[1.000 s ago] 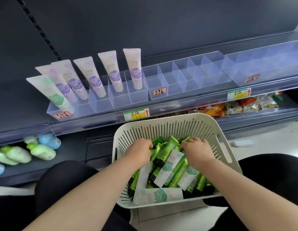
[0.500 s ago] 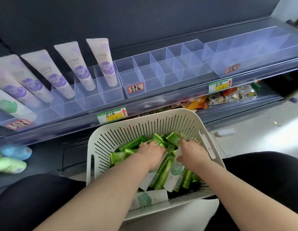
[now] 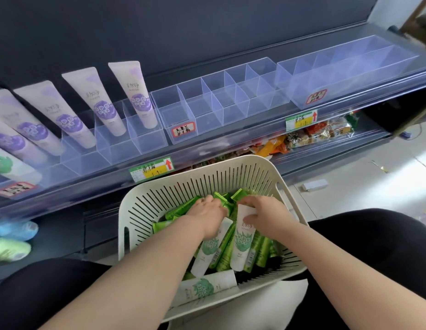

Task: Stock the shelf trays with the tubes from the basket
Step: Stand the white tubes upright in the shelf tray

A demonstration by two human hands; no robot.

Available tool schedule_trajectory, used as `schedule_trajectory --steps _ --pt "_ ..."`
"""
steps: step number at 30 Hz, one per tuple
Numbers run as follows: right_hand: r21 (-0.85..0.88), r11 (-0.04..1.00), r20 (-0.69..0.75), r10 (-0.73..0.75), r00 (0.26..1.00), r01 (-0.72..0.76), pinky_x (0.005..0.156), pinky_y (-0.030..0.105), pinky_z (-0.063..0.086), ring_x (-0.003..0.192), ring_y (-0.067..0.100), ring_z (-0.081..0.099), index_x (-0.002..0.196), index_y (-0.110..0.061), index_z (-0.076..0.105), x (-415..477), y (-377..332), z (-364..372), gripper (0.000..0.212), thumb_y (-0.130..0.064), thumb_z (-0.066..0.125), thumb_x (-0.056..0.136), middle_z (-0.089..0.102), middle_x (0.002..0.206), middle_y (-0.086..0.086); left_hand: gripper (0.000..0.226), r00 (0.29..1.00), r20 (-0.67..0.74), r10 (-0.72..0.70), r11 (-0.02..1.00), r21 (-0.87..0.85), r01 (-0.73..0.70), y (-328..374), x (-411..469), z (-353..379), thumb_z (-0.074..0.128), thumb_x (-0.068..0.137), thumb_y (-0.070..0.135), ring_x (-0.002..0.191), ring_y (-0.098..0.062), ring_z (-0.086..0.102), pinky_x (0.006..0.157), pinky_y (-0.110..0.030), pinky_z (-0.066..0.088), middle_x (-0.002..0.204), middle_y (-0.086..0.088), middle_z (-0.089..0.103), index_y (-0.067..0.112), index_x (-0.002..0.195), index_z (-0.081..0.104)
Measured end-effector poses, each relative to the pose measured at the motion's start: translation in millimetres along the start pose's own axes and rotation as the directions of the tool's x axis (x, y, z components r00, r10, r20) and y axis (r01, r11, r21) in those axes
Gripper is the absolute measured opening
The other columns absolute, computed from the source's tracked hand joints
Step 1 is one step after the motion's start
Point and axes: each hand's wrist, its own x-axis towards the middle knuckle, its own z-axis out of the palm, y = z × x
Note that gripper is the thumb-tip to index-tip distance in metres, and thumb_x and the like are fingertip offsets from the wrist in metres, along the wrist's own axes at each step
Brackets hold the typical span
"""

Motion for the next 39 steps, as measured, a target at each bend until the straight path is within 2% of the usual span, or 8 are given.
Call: schedule_trajectory --steps 3,6,10,14,19,25,31,39 --pt "0.012 1.000 0.012 0.005 1.000 -0.005 0.067 0.029 0.052 0.080 0.011 0.058 0.107 -0.026 0.062 1.4 -4.5 -6.3 0.025 -0.023 0.067 0.082 0.067 0.100 -0.006 0.040 0.999 0.008 -0.034 0.999 0.001 0.034 -7.2 -11.6 -12.2 0.071 0.083 0.029 0.109 -0.025 0.044 0.089 -0.040 0.040 0.114 -0.006 0.052 0.018 0.118 0.056" --pt "-0.011 0.999 -0.009 -0.039 0.999 0.039 0.067 0.030 0.051 0.080 0.013 0.058 0.102 -0.025 0.066 0.6 -13.0 -10.6 0.018 -0.024 0.064 0.084 0.068 0.095 -0.006 0.031 0.994 0.055 -0.098 0.978 -0.177 0.106 -18.6 -32.3 -19.1 0.070 0.085 0.026 0.098 -0.023 0.055 0.072 -0.033 0.044 0.109 -0.005 0.060 0.020 0.113 0.058" --pt "0.006 0.994 -0.068 -0.111 0.992 0.111 0.063 0.028 0.046 0.079 0.012 0.057 0.101 -0.028 0.065 -4.4 -33.1 -17.7 0.017 -0.023 0.061 0.086 0.062 0.087 -0.010 0.010 0.961 -0.132 -0.242 0.916 -0.359 0.181 -29.0 -70.9 -25.6 0.065 0.088 0.028 0.086 -0.019 0.056 0.065 -0.033 0.043 0.091 0.003 0.060 0.027 0.093 0.057" --pt "0.009 0.985 -0.161 -0.167 0.973 0.171 0.065 0.027 0.043 0.078 0.014 0.057 0.106 -0.029 0.064 -7.0 -61.5 -29.8 0.020 -0.023 0.059 0.087 0.066 0.094 -0.008 0.005 0.870 -0.321 -0.375 0.875 -0.432 0.218 -40.5 -109.2 -51.3 0.058 0.088 0.022 0.084 -0.021 0.056 0.067 -0.034 0.044 0.089 0.002 0.063 0.027 0.089 0.061" --pt "-0.121 0.941 -0.294 -0.337 0.895 0.315 0.079 0.033 0.043 0.104 0.022 0.055 0.111 -0.025 0.062 -15.8 -112.7 -52.2 0.023 -0.024 0.059 0.088 0.066 0.106 -0.003 0.012 0.718 -0.523 -0.459 0.865 -0.446 0.229 -60.5 -167.8 -89.4 0.057 0.089 0.020 0.084 -0.019 0.057 0.063 -0.032 0.041 0.091 0.003 0.066 0.028 0.093 0.065" --pt "-0.244 0.862 -0.411 -0.508 0.757 0.445 0.079 0.038 0.043 0.101 0.022 0.052 0.114 -0.024 0.058 -21.3 -186.4 -87.1 0.023 -0.021 0.052 0.092 0.064 0.108 -0.003 0.012 0.468 -0.671 -0.576 0.817 -0.486 0.309 -88.7 -238.3 -139.2 0.050 0.095 0.024 0.081 -0.020 0.054 0.063 -0.033 0.041 0.086 0.004 0.062 0.028 0.093 0.061" --pt "-0.303 0.807 -0.507 -0.587 0.631 0.507 0.075 0.035 0.035 0.098 0.022 0.051 0.113 -0.025 0.060 -10.4 -252.6 -103.8 0.026 -0.016 0.049 0.091 0.064 0.107 -0.002 0.016 0.267 -0.732 -0.627 0.760 -0.498 0.418 -127.5 -274.4 -165.6 0.042 0.097 0.024 0.078 -0.022 0.054 0.061 -0.037 0.041 0.083 0.004 0.057 0.025 0.097 0.057" --pt "-0.323 0.777 -0.570 -0.616 0.544 0.541 0.072 0.034 0.033 0.097 0.023 0.052 0.110 -0.025 0.060 28.6 -312.9 -103.8 0.024 -0.013 0.050 0.091 0.061 0.105 -0.002 0.011 0.213 -0.823 -0.527 0.753 -0.336 0.566 -166.5 -262.4 -155.7 0.059 0.091 0.013 0.071 -0.021 0.034 0.063 -0.035 0.032 0.065 0.013 0.027 0.020 0.098 0.062"
